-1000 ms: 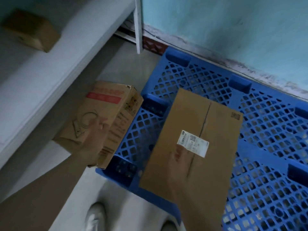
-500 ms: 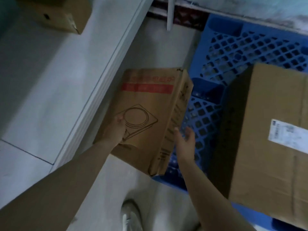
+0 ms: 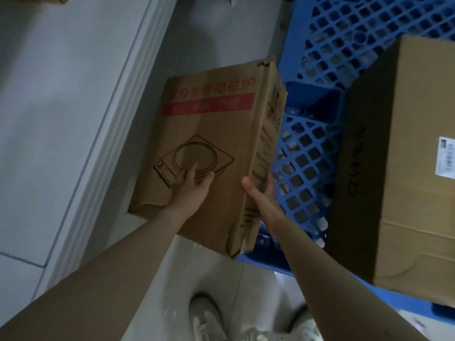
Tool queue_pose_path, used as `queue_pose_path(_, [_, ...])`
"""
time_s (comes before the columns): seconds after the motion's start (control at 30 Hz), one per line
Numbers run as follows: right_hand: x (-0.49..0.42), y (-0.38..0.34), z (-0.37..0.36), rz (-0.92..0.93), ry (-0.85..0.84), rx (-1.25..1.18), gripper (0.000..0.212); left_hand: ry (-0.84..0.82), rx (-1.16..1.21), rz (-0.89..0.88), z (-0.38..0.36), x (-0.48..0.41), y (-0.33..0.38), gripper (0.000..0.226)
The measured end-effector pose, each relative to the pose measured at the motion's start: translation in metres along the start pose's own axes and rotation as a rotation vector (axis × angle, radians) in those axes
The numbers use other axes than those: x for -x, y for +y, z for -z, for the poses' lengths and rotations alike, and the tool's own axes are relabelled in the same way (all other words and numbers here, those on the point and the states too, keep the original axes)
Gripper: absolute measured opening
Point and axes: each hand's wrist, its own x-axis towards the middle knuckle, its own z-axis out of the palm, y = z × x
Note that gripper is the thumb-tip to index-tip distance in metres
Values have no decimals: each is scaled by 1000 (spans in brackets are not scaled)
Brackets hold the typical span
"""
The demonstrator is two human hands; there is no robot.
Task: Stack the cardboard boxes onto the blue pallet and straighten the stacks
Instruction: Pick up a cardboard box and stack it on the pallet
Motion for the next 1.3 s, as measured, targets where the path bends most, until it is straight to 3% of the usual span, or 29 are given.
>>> queue_pose_path(0.13, [9,-11,-2,19,94,105,131,-12,-19,-8,-2,11,4,94])
queue_pose_path(0.3, [49,-53,26,60,248,77,111,25,82,-82,12,18,20,87])
queue_pose_path(0.4, [92,-87,63,115,248,48,101,124,116,-94,33,30,32,83])
queue_pose_path(0.5, [144,-126,110,174,227,21,95,255,143,-66,55,56,44,97])
queue_pose_path(0.6, [194,-156,160,230,215,13,81,203,323,-18,67,86,77,112])
queue_pose_path(0.73, [243,-176,232,258,249,31,64,110,377,-80,59,136,141,92])
queue_pose_path(0.87, [268,-173,314,270,294,21,17,80,377,-222,24,182,206,66])
queue_pose_path(0.93, [270,-162,357,254,339,2,20,77,374,-298,-1,197,237,63])
queue_pose_path(1.03, [268,-145,418,212,451,56,51,49,364,-382,-48,217,276,62])
queue_pose_path(1.13, [265,-126,460,182,536,138,39,28,329,-396,-100,230,295,68])
queue_pose_path(1.3, [245,-95,485,89,478,215,32,18,245,-323,-153,238,293,82])
